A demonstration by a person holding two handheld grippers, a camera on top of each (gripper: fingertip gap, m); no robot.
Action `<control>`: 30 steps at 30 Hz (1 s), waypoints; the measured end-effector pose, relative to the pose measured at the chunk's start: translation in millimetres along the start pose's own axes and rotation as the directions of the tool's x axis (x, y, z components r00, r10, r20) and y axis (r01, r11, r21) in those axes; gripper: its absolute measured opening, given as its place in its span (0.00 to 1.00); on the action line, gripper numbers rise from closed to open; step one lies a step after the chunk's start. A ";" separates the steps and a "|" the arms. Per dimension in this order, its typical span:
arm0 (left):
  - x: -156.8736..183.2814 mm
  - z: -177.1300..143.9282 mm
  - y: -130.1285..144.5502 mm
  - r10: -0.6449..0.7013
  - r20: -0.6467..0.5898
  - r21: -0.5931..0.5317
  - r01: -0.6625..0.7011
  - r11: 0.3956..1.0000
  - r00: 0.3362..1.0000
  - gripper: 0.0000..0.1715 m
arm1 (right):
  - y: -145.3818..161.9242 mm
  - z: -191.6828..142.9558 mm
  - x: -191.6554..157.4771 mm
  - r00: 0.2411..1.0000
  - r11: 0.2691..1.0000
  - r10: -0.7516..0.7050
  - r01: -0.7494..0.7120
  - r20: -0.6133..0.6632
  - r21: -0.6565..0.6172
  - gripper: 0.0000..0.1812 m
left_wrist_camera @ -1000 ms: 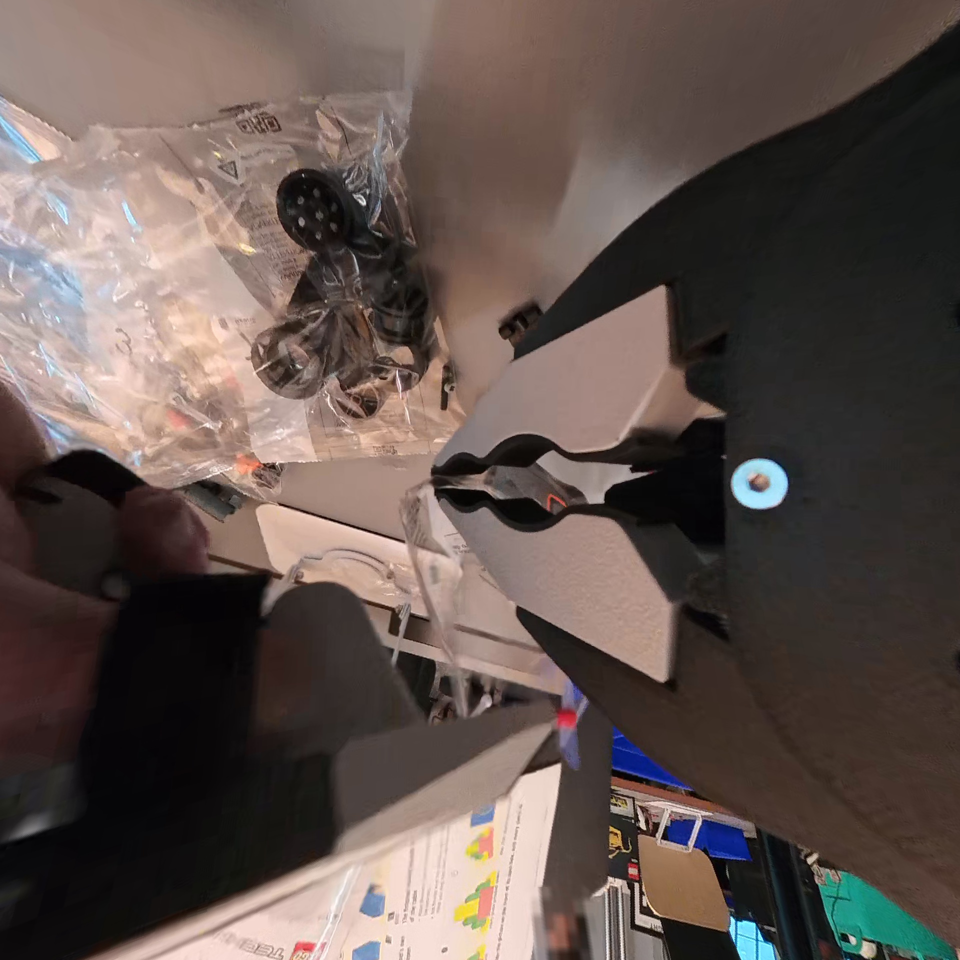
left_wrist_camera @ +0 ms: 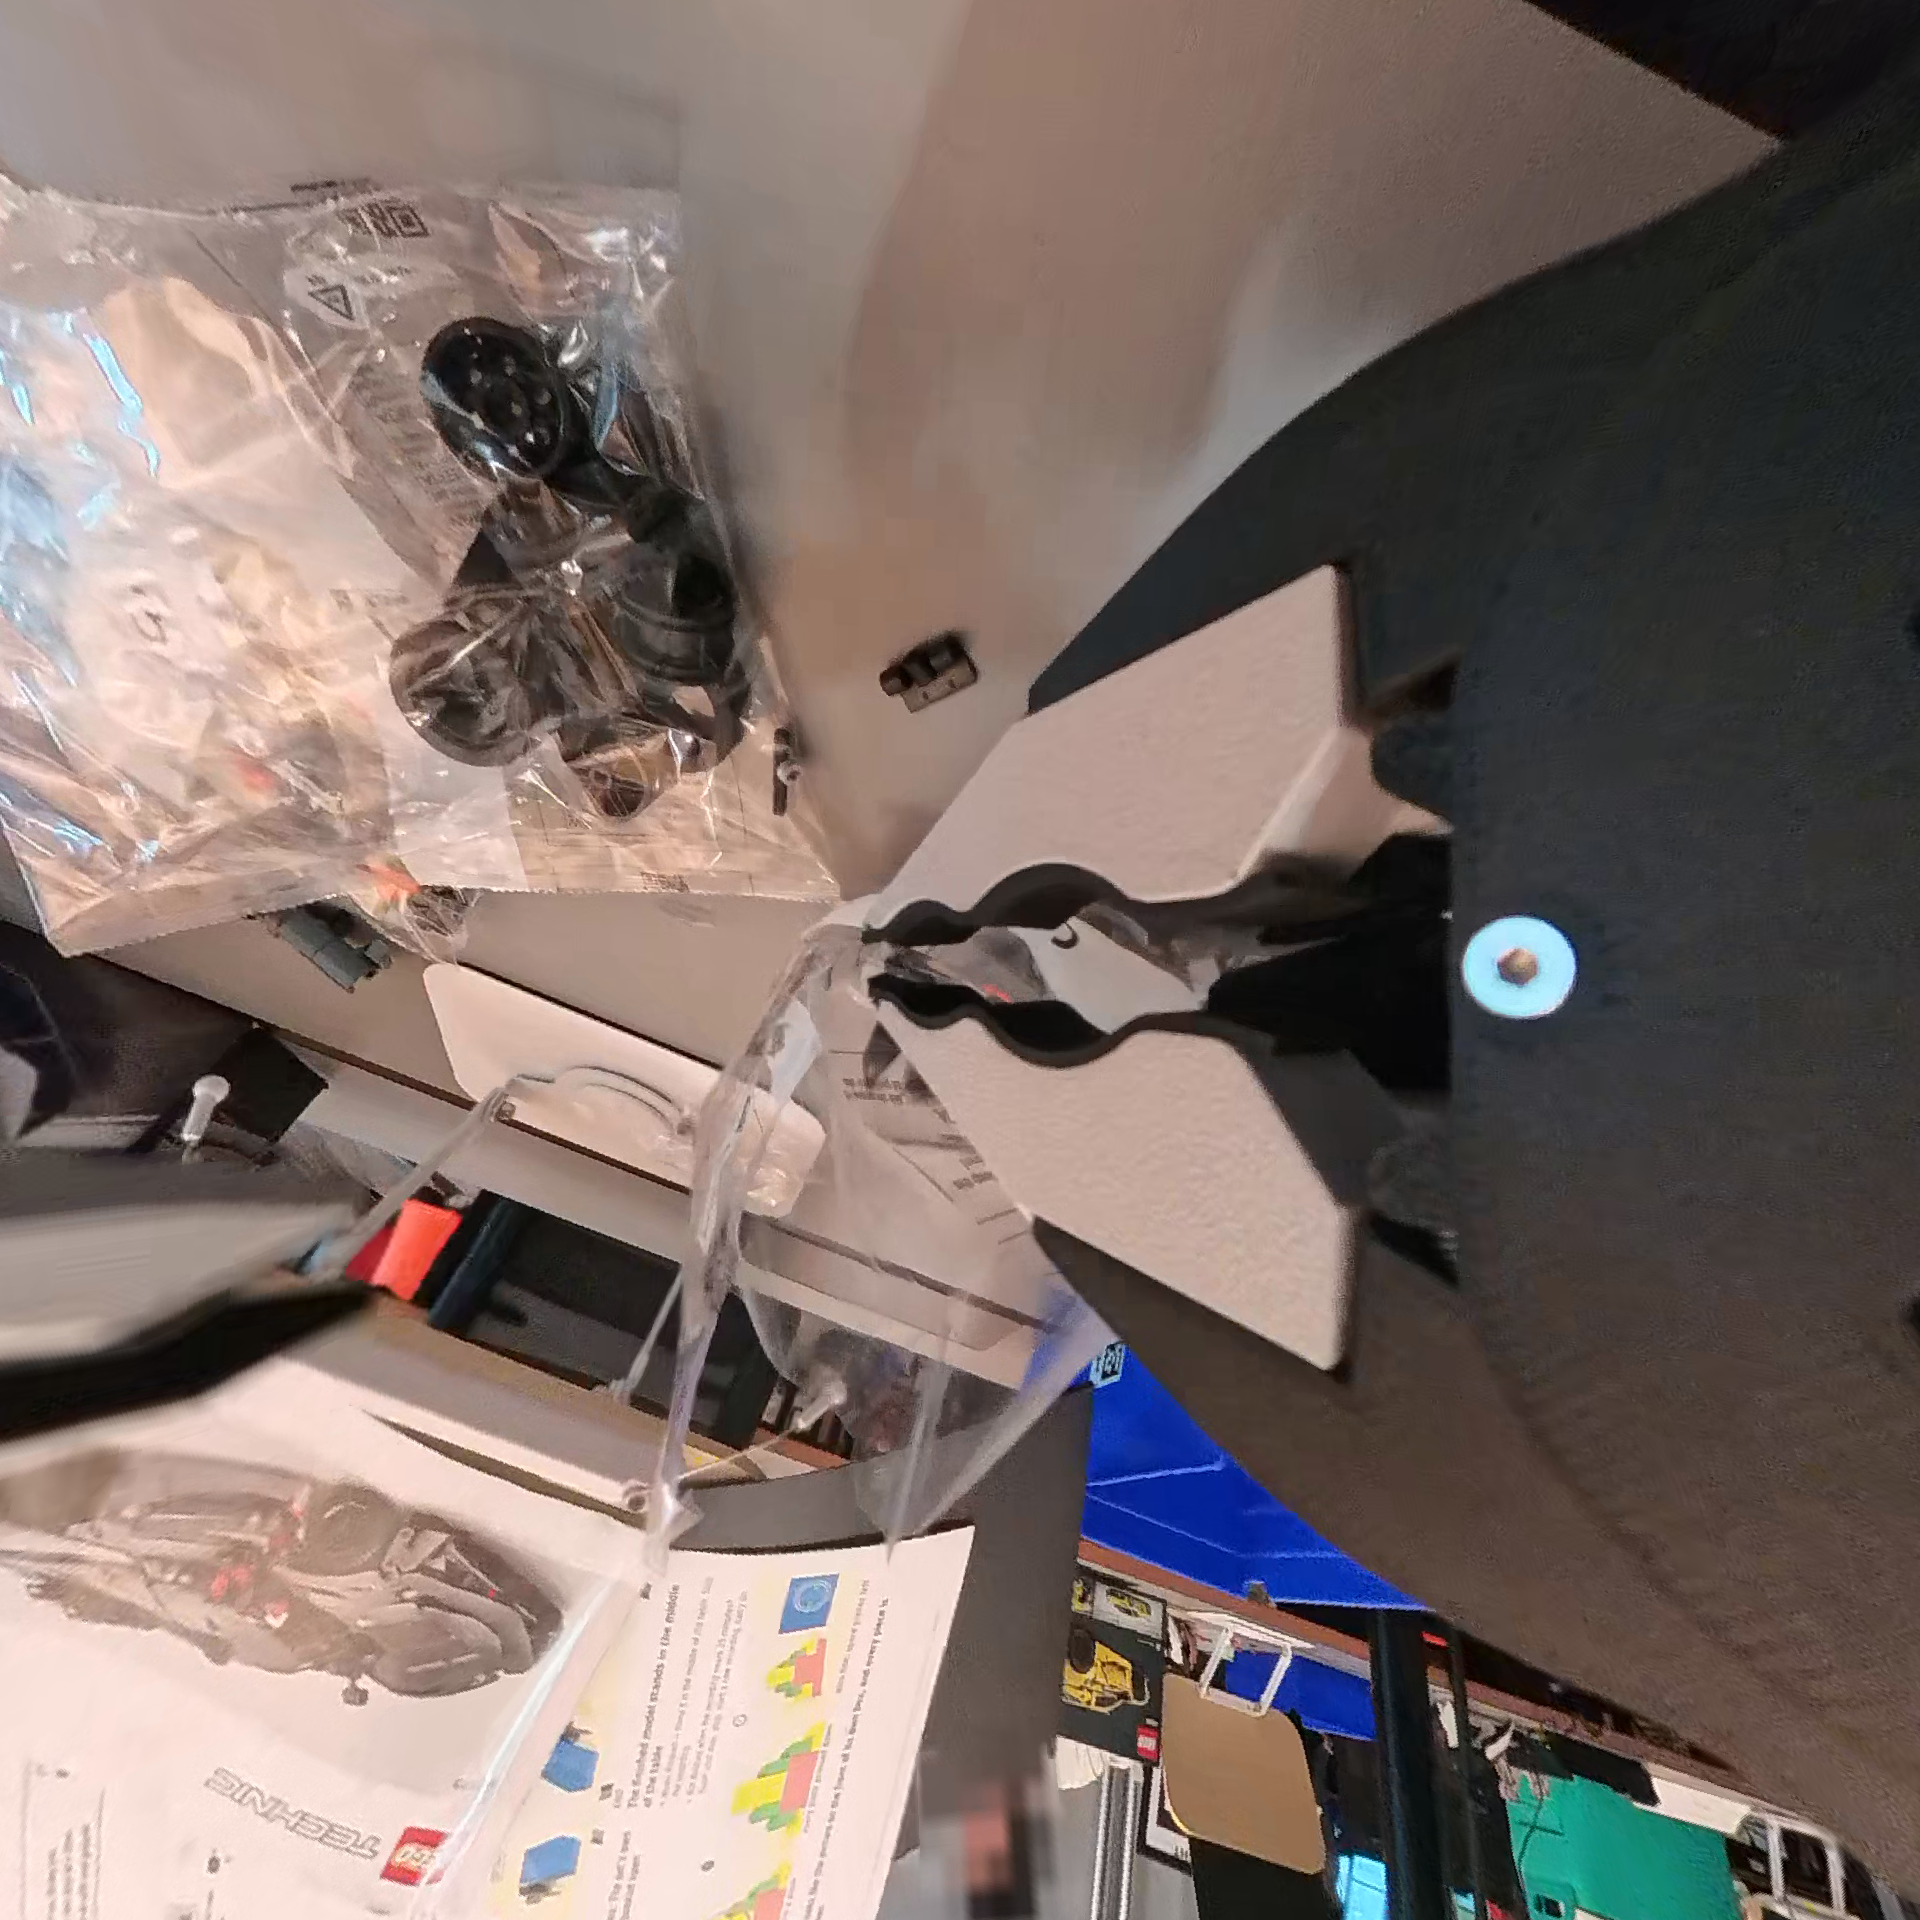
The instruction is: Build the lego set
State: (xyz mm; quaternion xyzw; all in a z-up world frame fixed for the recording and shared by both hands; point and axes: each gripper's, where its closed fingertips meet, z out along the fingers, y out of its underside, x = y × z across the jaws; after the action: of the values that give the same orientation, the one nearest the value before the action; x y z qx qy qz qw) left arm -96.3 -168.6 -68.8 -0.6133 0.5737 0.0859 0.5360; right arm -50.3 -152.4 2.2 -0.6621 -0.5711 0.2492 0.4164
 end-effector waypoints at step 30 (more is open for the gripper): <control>-5.4 -15.1 14.7 -0.038 0.014 0.018 0.038 0.999 0.999 0.03 | -10.0 37.0 -23.7 0.990 0.997 -0.067 0.071 0.122 -0.028 0.04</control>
State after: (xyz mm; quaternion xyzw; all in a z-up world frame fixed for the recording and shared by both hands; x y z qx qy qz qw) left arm -117.5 -173.4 -67.0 -0.6187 0.5587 0.0750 0.5471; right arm -90.9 -165.3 -12.5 -0.6321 -0.6218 0.2652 0.3789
